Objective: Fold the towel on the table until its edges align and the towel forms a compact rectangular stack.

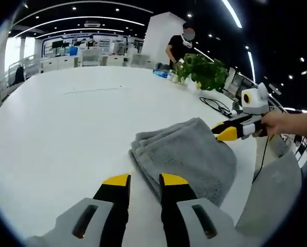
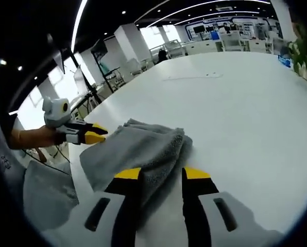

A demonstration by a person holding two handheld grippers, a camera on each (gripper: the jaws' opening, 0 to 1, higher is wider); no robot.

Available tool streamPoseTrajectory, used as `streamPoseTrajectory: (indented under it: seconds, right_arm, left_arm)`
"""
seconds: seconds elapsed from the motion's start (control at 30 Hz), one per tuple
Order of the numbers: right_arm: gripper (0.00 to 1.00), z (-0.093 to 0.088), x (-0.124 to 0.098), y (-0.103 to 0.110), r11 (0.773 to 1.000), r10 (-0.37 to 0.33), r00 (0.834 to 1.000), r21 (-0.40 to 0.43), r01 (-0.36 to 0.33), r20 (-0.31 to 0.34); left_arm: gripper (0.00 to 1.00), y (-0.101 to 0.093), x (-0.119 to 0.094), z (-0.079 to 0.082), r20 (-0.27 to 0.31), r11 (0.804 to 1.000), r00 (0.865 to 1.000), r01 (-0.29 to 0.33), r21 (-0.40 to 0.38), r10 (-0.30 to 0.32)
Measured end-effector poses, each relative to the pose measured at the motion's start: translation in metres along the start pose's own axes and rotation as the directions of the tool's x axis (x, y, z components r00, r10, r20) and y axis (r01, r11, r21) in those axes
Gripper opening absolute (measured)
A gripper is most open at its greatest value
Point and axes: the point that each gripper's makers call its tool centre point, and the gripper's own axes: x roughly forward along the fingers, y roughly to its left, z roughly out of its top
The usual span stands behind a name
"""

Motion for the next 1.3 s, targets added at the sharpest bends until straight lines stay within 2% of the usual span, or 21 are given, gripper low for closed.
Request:
streamPoseTrajectory:
  seconds: [0.03,0.1,0.17,0.3,0.33,0.4,0.57,0.63,0.7,0.77,0.9,1.0,1.13,1.3]
  right_arm:
    - [0.3,-0.002,-0.003,0.002,1.0,0.002,1.0,-0.007,-0.002,-0.002]
    - [0.32,-0.012,-0.009,0.001,0.999,-0.005,0.999,-0.049,0.003,-0.039]
    - [0.34,-0.015,-0.013,0.001,0.999,-0.003,0.999,-0.042,0.001,-0.033]
    - [0.34,-0.021,-0.021,0.002,0.998,-0.008,0.999,-0.066,0.005,-0.048]
    - [0.34,-0.023,-0.023,0.002,0.997,-0.016,0.999,-0.078,0.013,-0.05]
    - [0.36,-0.03,-0.026,0.005,0.995,-0.006,0.998,-0.105,-0.001,-0.066]
    - [0.42,-0.049,-0.029,0.016,0.99,0.024,0.993,-0.132,-0.039,-0.116]
    - [0.44,-0.057,-0.03,0.022,0.984,0.04,0.988,-0.169,-0.065,-0.148]
    - [0.43,-0.064,-0.029,0.029,0.977,0.054,0.983,-0.193,-0.088,-0.173]
    - [0.41,-0.071,-0.027,0.034,0.966,0.063,0.977,-0.233,-0.111,-0.205]
    - [0.41,-0.076,-0.018,0.041,0.966,0.078,0.976,-0.227,-0.124,-0.204]
    - [0.39,-0.076,-0.012,0.045,0.961,0.083,0.975,-0.243,-0.132,-0.205]
    - [0.37,-0.072,-0.008,0.042,0.97,0.092,0.979,-0.207,-0.131,-0.184]
    - [0.36,-0.07,-0.005,0.042,0.966,0.1,0.979,-0.219,-0.138,-0.178]
  left_arm:
    - [0.23,0.002,-0.004,-0.004,-0.023,1.0,1.0,-0.007,0.021,0.008]
    - [0.25,0.001,-0.009,-0.004,-0.017,1.0,1.0,0.006,-0.001,-0.006]
    - [0.27,-0.001,-0.014,-0.003,-0.008,1.0,1.0,0.019,0.003,-0.019]
    - [0.28,-0.005,-0.024,-0.008,-0.033,0.997,0.998,0.049,0.059,-0.048]
    - [0.25,-0.006,-0.028,-0.01,-0.039,0.994,0.998,0.062,0.089,-0.059]
    - [0.22,-0.009,-0.031,-0.013,-0.044,0.99,0.997,0.074,0.118,-0.07]
    - [0.27,-0.018,-0.035,-0.028,-0.092,0.982,0.99,0.12,0.143,-0.108]
    - [0.3,-0.023,-0.035,-0.033,-0.105,0.98,0.986,0.144,0.139,-0.13]
    - [0.28,-0.027,-0.034,-0.04,-0.13,0.977,0.981,0.164,0.138,-0.146]
    - [0.29,-0.028,-0.033,-0.051,-0.179,0.969,0.975,0.168,0.183,-0.135]
    - [0.36,-0.041,-0.028,-0.059,-0.198,0.962,0.963,0.219,0.164,-0.185]
    - [0.35,-0.048,-0.025,-0.06,-0.208,0.955,0.957,0.239,0.174,-0.202]
    - [0.35,-0.053,-0.018,-0.058,-0.208,0.953,0.953,0.256,0.159,-0.221]
    - [0.32,-0.06,-0.01,-0.056,-0.209,0.948,0.948,0.274,0.162,-0.239]
